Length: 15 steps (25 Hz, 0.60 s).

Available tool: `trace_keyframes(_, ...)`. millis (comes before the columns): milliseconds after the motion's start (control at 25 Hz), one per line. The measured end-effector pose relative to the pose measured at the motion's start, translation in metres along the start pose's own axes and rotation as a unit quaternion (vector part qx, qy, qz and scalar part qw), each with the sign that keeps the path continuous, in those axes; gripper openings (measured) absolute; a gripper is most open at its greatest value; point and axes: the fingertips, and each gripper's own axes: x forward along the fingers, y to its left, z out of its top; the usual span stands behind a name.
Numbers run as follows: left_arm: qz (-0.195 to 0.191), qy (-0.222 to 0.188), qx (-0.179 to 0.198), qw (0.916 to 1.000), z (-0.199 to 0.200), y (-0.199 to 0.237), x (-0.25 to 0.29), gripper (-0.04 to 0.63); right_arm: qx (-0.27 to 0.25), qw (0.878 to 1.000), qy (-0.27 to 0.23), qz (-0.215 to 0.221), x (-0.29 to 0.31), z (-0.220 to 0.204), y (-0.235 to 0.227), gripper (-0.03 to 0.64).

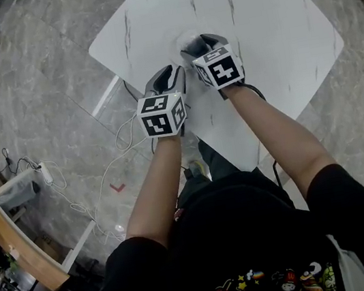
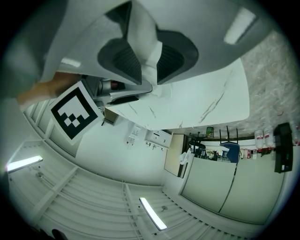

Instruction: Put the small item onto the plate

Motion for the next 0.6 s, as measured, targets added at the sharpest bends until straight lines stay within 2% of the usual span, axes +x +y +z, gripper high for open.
trace_keyframes(600, 0.001, 0.004, 0.002, 1.0000, -0.0020, -0.0014, 0.0023, 0.196, -0.055, 0.998, 0.031, -0.010, 0.0095, -0.0022, -0.0010, 0.332)
